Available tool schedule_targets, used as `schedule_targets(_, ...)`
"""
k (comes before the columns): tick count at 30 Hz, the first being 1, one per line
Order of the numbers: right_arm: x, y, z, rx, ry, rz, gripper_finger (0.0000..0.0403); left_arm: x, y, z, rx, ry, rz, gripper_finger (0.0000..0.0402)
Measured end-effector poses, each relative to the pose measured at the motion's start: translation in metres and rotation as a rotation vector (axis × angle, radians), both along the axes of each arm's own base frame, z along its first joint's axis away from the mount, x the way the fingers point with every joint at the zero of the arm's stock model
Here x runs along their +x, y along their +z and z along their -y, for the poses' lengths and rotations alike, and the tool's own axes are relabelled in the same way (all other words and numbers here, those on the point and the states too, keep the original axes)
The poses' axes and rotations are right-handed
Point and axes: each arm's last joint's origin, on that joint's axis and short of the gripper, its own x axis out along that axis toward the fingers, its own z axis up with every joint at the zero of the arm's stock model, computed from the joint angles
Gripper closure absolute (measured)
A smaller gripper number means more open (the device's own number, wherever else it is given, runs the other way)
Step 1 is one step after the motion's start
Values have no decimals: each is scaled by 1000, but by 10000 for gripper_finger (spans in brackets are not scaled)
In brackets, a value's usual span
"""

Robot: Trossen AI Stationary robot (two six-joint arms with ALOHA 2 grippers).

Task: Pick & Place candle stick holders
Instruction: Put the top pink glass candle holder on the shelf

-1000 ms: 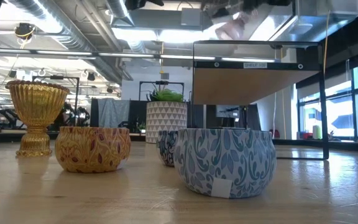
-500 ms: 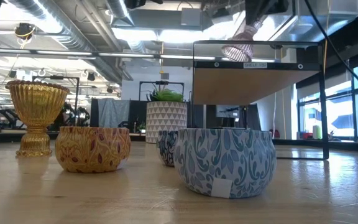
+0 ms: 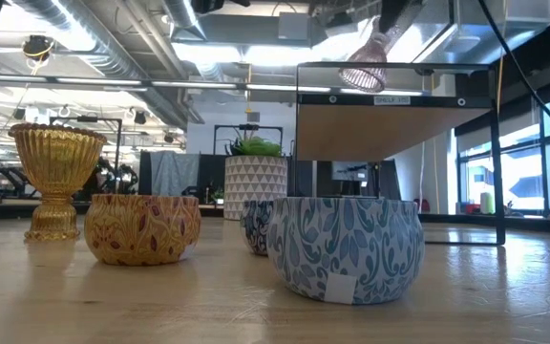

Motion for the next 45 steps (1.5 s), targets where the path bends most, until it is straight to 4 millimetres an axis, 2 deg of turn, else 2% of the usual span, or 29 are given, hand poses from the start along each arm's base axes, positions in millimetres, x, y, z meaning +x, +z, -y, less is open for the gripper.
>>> schedule_targets(3, 5, -4, -2, -36, 57, -34, 358, 0, 0, 0, -2, -1, 0, 306)
schedule_targets(10, 29, -30, -5, 11, 99, -133, 358, 3, 0, 6, -6, -16, 0, 306)
schedule_targets(15, 39, -42, -6, 20, 100, -174, 358, 5, 0, 13, -7, -39, 0, 306)
schedule_targets(22, 40, -43, -3, -74, 105, -185, 358, 9, 0, 23, 15, -54, -10, 306)
schedule_targets(35, 41, -43, -2, -68, 113, -189, 358, 13, 0, 31, 28, -62, -11, 306)
schedule_targets(45, 41, -43, 12, -62, 78, -193, 358, 13, 0, 31, 30, -62, -10, 306)
